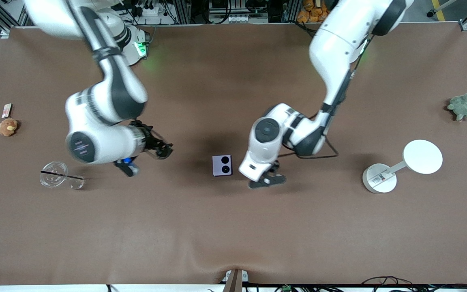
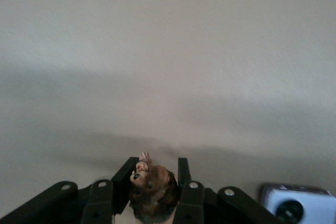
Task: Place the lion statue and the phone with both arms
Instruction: 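Grasp the white phone with the right gripper while the left gripper carries lion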
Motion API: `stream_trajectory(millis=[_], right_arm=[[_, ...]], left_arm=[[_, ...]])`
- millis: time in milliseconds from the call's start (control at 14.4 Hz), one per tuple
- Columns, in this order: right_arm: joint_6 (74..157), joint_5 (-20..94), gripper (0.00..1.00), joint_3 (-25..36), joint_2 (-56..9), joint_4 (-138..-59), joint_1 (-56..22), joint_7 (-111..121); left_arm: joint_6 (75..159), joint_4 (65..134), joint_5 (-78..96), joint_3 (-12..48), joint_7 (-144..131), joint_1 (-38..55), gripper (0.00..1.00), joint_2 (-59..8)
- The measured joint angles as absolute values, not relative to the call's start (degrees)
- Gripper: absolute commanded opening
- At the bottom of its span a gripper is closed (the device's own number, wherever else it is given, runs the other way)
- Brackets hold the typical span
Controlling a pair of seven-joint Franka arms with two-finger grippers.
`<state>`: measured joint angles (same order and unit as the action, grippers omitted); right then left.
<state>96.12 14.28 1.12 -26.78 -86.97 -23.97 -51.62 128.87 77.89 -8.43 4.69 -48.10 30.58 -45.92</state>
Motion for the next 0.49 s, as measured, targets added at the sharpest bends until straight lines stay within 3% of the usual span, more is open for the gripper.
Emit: stream_trajectory(millis=[208,485], right_arm=[[101.12,12.21,1.00,1.15,-26.89,-86.97,-27.13,-37.67],[108.69,12.20,1.00,1.29,-27.74,-87.01,-27.98,-22.38]], left_arm=[[125.82,78.49,-8.43,5.45,-39.73,24.70,0.00,-42.62],[124.90,84.32,-8.42,6.56,-22.29,15.16,0.00,-38.26]])
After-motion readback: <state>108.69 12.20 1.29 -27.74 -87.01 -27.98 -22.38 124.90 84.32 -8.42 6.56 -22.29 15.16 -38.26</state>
